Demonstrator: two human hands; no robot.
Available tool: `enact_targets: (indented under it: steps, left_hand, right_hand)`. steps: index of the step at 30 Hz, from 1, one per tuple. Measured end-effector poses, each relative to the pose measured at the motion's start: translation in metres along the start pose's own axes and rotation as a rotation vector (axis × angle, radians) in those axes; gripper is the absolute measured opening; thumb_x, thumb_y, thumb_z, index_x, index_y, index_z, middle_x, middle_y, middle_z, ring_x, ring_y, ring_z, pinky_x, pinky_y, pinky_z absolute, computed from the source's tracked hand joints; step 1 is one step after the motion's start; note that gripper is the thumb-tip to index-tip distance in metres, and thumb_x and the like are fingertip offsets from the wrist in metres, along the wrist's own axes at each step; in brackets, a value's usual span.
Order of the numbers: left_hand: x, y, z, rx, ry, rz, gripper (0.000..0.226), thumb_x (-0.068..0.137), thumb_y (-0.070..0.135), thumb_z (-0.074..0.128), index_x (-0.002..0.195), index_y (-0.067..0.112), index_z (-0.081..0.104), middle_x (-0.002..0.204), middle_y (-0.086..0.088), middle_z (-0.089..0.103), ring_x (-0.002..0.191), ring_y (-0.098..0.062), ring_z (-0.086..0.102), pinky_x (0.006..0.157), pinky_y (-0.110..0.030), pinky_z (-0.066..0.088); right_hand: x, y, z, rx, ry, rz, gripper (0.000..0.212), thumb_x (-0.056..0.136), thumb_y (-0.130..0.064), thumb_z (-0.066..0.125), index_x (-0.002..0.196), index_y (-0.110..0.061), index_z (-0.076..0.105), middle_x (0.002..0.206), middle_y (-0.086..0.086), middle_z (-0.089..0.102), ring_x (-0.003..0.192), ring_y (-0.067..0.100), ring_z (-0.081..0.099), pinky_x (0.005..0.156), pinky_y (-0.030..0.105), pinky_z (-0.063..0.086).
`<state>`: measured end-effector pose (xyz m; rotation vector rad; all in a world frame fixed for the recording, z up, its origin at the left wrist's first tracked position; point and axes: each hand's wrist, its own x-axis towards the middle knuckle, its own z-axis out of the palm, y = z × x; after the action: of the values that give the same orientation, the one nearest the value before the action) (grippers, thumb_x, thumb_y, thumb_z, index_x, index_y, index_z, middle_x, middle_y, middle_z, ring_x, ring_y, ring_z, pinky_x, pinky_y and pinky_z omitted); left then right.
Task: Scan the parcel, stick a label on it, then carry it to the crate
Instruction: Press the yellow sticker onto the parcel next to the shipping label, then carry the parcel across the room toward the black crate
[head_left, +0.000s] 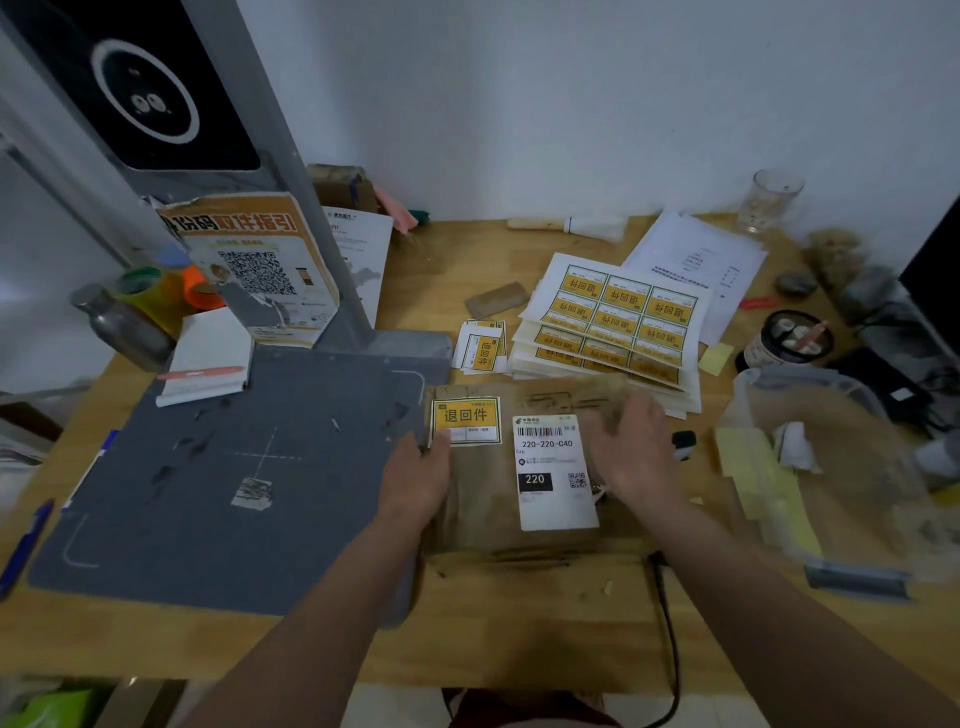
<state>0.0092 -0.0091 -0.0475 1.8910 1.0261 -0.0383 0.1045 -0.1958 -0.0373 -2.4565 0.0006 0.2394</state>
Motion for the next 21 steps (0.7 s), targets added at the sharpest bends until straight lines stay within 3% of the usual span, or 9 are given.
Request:
enact_targets:
  steps: [5,7,9,14,16,19,21]
  left_hand:
    - [-0.001,0.002,0.007,0.018,-0.050,-0.063,0.046,0.099,0.040,0.031,0.130,0.012,0.051,0.131,-0.013,0.056,0.118,-0.031,0.052,0.101,-0.043,0.041]
    - [0.000,0.002,0.008,0.026,-0.043,-0.089,0.045,0.099,0.038,0.031,0.132,0.013,0.047,0.133,-0.012,0.054,0.120,-0.031,0.050,0.100,-0.042,0.039]
    - [0.001,0.002,0.007,0.009,-0.050,-0.115,0.045,0.099,0.039,0.031,0.134,0.015,0.045,0.135,-0.012,0.052,0.122,-0.032,0.048,0.103,-0.045,0.039]
    - [0.000,0.002,0.010,-0.062,-0.061,-0.181,0.049,0.097,0.045,0.033,0.137,0.017,0.042,0.139,-0.011,0.049,0.125,-0.033,0.046,0.105,-0.049,0.037]
    - [-0.002,0.000,0.011,-0.129,-0.054,-0.229,0.054,0.095,0.049,0.036,0.136,0.015,0.044,0.138,-0.012,0.050,0.125,-0.033,0.047,0.105,-0.047,0.038]
    - [-0.006,0.001,0.010,-0.195,-0.081,-0.285,0.058,0.094,0.055,0.035,0.129,0.013,0.053,0.131,-0.014,0.056,0.118,-0.033,0.053,0.103,-0.046,0.041]
    - [-0.010,0.005,0.010,-0.225,-0.090,-0.284,0.062,0.091,0.061,0.034,0.128,0.016,0.055,0.130,-0.012,0.058,0.118,-0.033,0.054,0.103,-0.049,0.041]
  right_hand:
    - [0.000,0.013,-0.005,0.083,-0.068,0.126,0.048,0.091,-0.035,0.051,0.128,-0.007,0.039,0.112,0.011,0.060,0.094,0.029,0.061,0.079,0.049,0.053]
    - [0.004,0.012,-0.006,0.081,-0.086,0.165,0.044,0.092,-0.036,0.049,0.123,-0.005,0.042,0.091,0.007,0.062,0.071,0.022,0.062,0.063,0.040,0.052]
    - [0.008,0.012,-0.006,0.089,-0.104,0.186,0.038,0.092,-0.034,0.049,0.115,-0.003,0.048,0.078,0.005,0.060,0.061,0.018,0.058,0.053,0.032,0.045]
    - [0.015,0.021,-0.014,0.168,-0.063,0.127,0.025,0.092,-0.028,0.050,0.102,-0.010,0.063,0.098,0.010,0.068,0.068,0.012,0.052,0.071,0.035,0.045]
    - [0.015,0.029,-0.022,0.287,-0.063,0.144,0.031,0.092,-0.028,0.051,0.116,-0.013,0.064,0.117,0.009,0.065,0.084,0.015,0.055,0.080,0.034,0.044]
    - [0.009,0.038,-0.021,0.423,-0.168,0.214,0.049,0.091,-0.041,0.053,0.135,-0.018,0.050,0.139,0.008,0.050,0.119,0.027,0.050,0.096,0.041,0.042]
    - [0.006,0.038,-0.019,0.481,-0.240,0.278,0.063,0.087,-0.048,0.056,0.141,-0.020,0.041,0.144,0.008,0.044,0.125,0.031,0.046,0.099,0.043,0.040]
